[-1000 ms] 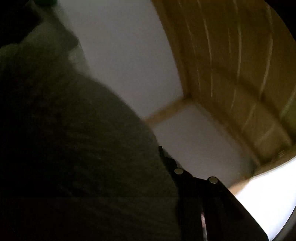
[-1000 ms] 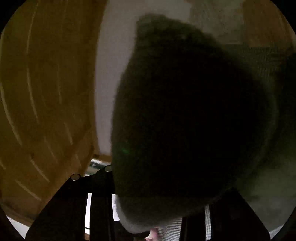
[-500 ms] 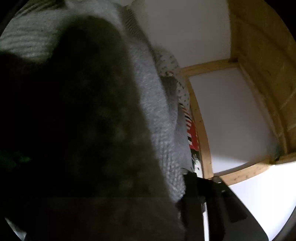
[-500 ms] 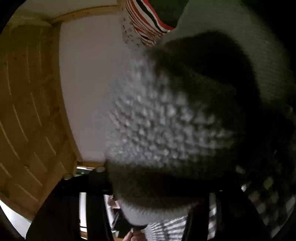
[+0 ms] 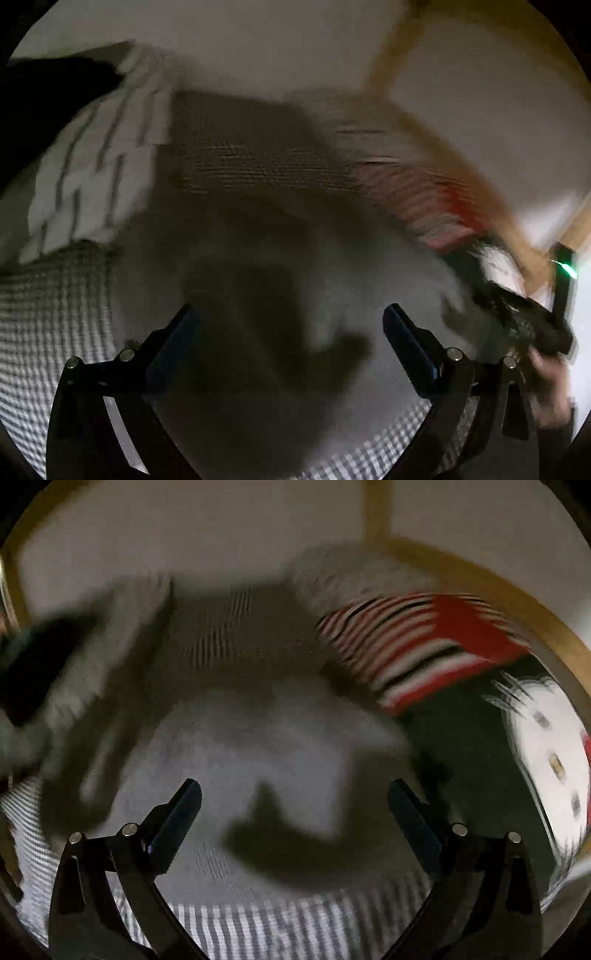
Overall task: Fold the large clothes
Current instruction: 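Lower the grey sweater bundle onto the sheet beside the pillows with both grippers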
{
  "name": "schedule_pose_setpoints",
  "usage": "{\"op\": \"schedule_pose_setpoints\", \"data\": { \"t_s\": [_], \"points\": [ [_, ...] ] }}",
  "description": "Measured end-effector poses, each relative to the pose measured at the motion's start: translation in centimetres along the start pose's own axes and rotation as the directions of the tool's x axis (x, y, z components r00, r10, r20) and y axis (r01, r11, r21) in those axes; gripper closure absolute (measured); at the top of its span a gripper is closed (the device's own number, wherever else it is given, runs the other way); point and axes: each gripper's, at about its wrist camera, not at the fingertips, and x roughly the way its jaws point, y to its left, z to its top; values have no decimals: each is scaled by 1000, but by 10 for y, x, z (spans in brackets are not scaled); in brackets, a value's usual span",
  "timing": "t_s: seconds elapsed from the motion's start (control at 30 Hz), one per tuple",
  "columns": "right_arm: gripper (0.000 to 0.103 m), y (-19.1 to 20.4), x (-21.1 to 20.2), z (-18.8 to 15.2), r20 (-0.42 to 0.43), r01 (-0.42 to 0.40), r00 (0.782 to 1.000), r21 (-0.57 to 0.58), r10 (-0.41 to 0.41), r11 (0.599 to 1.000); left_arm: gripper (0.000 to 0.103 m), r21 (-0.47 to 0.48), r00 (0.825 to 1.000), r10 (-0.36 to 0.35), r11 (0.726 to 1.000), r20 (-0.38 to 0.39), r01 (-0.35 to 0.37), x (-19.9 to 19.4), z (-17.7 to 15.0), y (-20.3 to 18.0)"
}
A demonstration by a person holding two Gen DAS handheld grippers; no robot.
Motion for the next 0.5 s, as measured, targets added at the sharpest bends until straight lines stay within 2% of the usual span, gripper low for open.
{"op": "schedule_pose_setpoints", "data": {
  "t_s": [0.03,0.07,0.1,0.13,0.17,0.2,0.23,0.27,0.3,0.33,0.37,0.4,0.43,0.47,0.5],
  "points": [
    [4,17,35,17,-106,7,994,-41,-11,999,6,-4,996,87,996,-24,-87,10,22,15],
    [4,24,71,11,-192,19,981,-71,-32,997,6,23,984,172,985,-43,-171,21,37,24],
    [3,30,98,14,-293,29,954,-111,-61,993,6,94,957,268,961,-107,-259,39,52,34],
    [3,31,110,13,-333,39,939,-149,-87,988,6,192,917,318,942,-241,-276,62,54,47],
    [3,32,115,12,-322,41,942,-165,-93,985,6,272,892,338,927,-300,-260,71,37,67],
    [8,31,113,12,-313,35,946,-165,-86,986,5,305,894,349,916,-280,-262,74,34,71],
    [14,30,110,12,-290,24,954,-168,-72,986,5,285,905,331,924,-266,-254,72,36,75],
    [30,27,103,13,-268,16,961,-167,-62,986,13,259,915,307,936,-261,-240,71,40,78],
    [52,24,99,8,-243,8,969,-159,-47,987,33,244,934,271,946,-235,-213,65,44,80],
    [62,17,87,12,-205,-21,979,-128,-6,992,44,242,940,263,948,-218,-208,59,32,79],
    [75,9,80,7,-182,-46,983,-106,26,993,71,226,951,239,955,-197,-193,52,37,82],
    [80,3,69,11,-148,-84,986,-81,72,993,81,199,962,193,968,-191,-154,44,41,84],
    [82,2,64,15,-123,-127,985,-56,120,990,86,162,972,138,981,-190,-107,35,45,89],
    [85,7,71,18,-115,-159,982,-42,153,986,91,118,979,76,992,-191,-54,27,52,95],
    [86,4,69,20,-109,-182,978,-33,178,983,91,73,984,26,997,-175,-14,20,61,102]
  ]
}}
